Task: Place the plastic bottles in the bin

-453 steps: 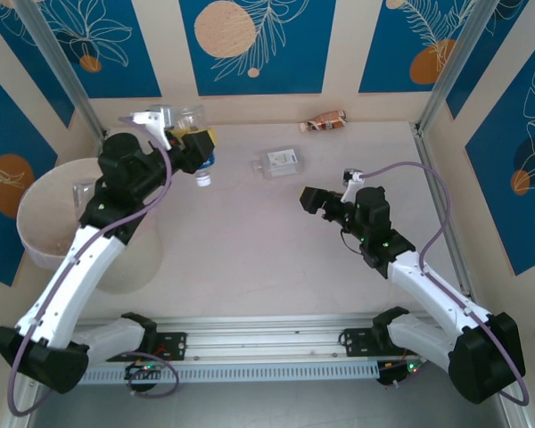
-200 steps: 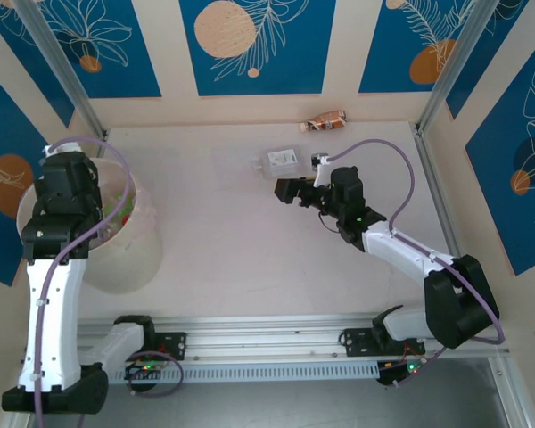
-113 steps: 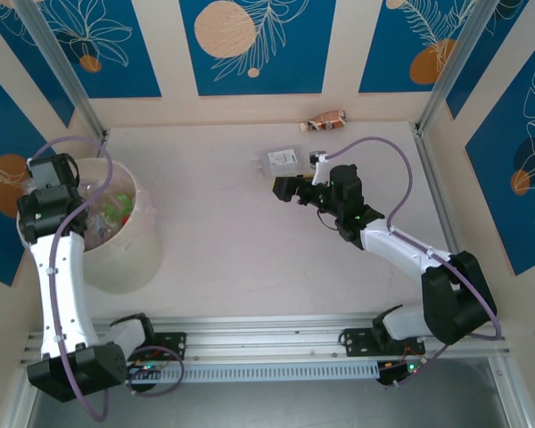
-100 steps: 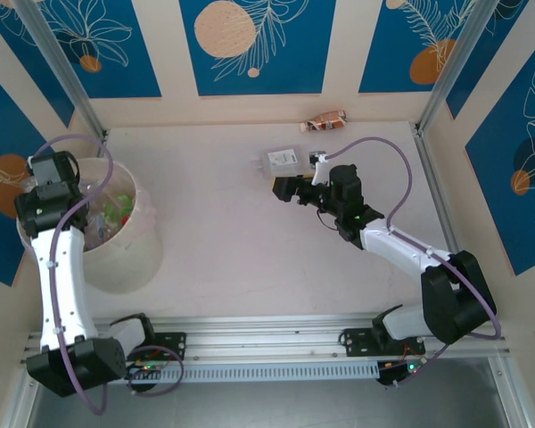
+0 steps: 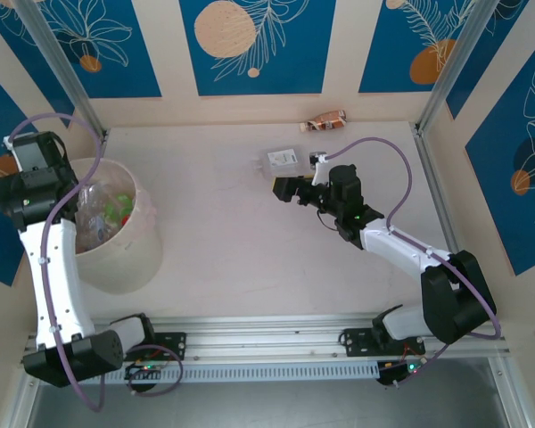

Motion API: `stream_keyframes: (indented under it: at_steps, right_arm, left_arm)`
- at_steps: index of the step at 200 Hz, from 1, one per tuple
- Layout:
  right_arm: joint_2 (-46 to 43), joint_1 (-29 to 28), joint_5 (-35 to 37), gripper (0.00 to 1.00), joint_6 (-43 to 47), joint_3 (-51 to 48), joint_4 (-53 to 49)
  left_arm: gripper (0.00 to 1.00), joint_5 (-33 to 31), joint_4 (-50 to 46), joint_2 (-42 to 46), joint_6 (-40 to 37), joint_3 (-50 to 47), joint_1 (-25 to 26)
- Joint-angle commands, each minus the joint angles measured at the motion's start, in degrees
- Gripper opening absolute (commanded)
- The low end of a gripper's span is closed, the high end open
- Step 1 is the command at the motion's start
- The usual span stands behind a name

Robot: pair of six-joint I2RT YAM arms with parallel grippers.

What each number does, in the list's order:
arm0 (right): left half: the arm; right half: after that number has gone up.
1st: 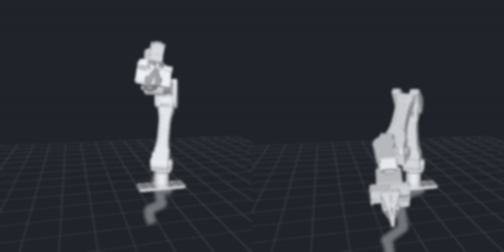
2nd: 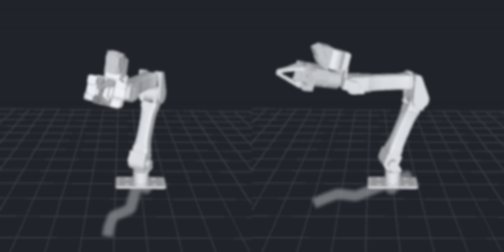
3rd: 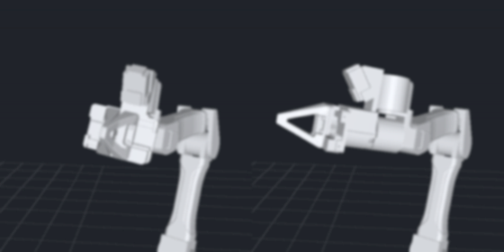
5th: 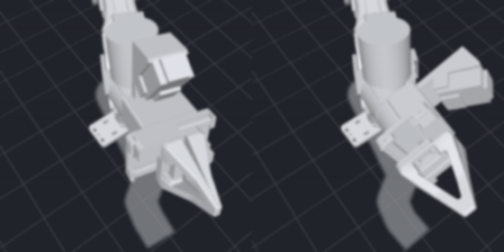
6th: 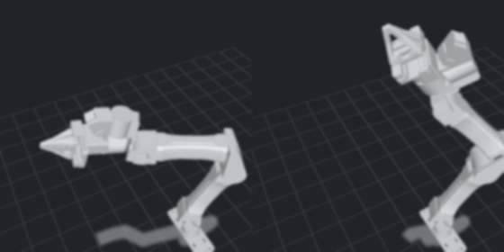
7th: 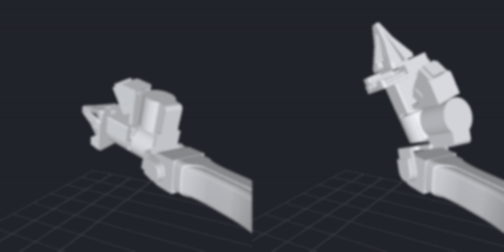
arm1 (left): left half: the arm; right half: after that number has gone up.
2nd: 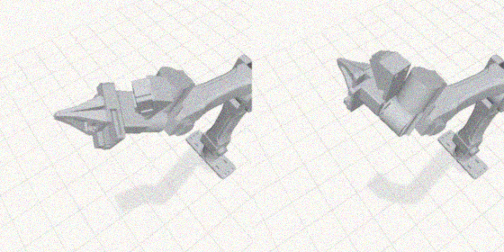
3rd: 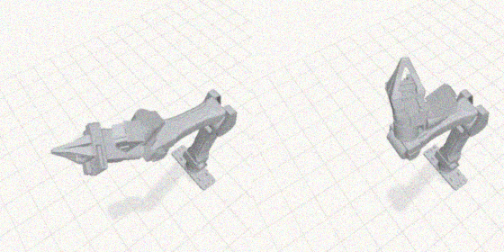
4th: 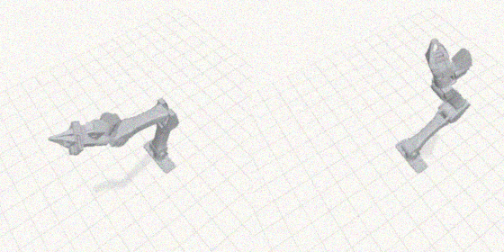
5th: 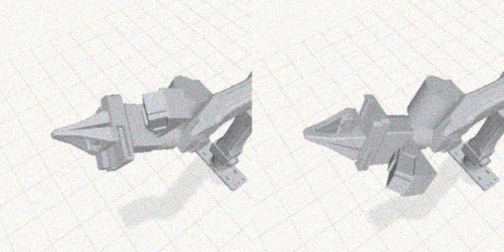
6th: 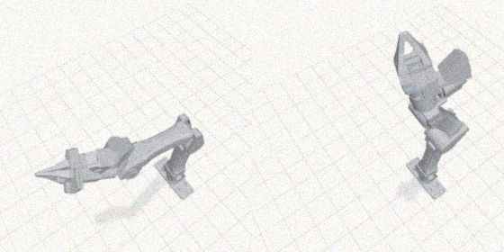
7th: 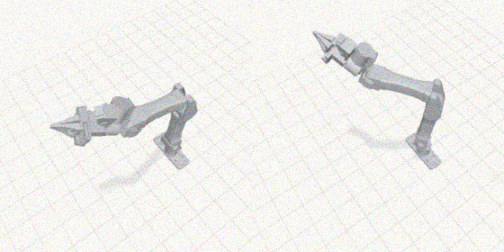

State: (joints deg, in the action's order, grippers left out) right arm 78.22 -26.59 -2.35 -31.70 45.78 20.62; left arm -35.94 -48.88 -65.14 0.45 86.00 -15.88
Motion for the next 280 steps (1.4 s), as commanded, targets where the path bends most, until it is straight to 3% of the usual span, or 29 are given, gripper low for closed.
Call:
stream_keyframes:
  at_steps: [1, 28, 55, 74, 95, 143, 170, 208, 226, 280]
  right_arm:
    - [-0.96, 0.35, 2.57, 1.00, -0.93, 1.24, -2.53]
    - [-1.14, 1.00, 3.42, 0.99, -2.78, 1.07, -3.61]
    - [-1.14, 2.13, 4.22, 1.00, -4.55, 1.65, -6.20]
    - [-0.96, 3.71, 3.50, 1.00, -6.42, 2.52, -9.06]
    - [-0.64, 5.88, 2.91, 1.00, -8.47, 3.97, -13.22]
    - [-0.50, 10.15, 4.51, 1.00, -12.54, 6.77, -22.46]
    - [-1.03, 11.65, 6.60, 1.00, -14.16, 7.26, -27.43]
    - [-0.55, 12.78, 8.48, 1.00, -15.72, 7.45, -31.38]
    - [1.25, 13.14, 8.19, 1.00, -16.72, 9.55, -33.46]
    - [15.22, 13.09, 6.17, 1.00, -19.14, 24.03, -41.89]
  left_arm:
    - [1.00, 6.63, -0.95, 2.35, 5.65, 1.43, 2.34]
    - [1.00, 11.94, -0.89, 2.18, 8.28, 0.73, 2.98]
    - [1.00, 23.37, -0.83, 2.31, 13.21, 1.49, 3.92]
    - [1.00, 23.47, 1.97, 3.92, 15.67, 0.39, 7.35]
    - [1.00, 23.59, 3.93, 3.92, 16.68, 0.18, 13.85]
    - [1.00, 20.91, 9.14, -2.54, 16.33, 1.18, 33.93]
    - [1.00, 20.66, 12.76, -7.99, 14.06, 2.32, 41.09]
    - [1.00, 26.20, 17.28, -13.24, 14.91, 1.63, 44.04]
    - [1.00, 31.76, 20.89, -13.55, 16.61, -1.36, 44.26]
    - [1.00, 40.74, 27.17, -12.07, 18.16, -8.22, 44.60]
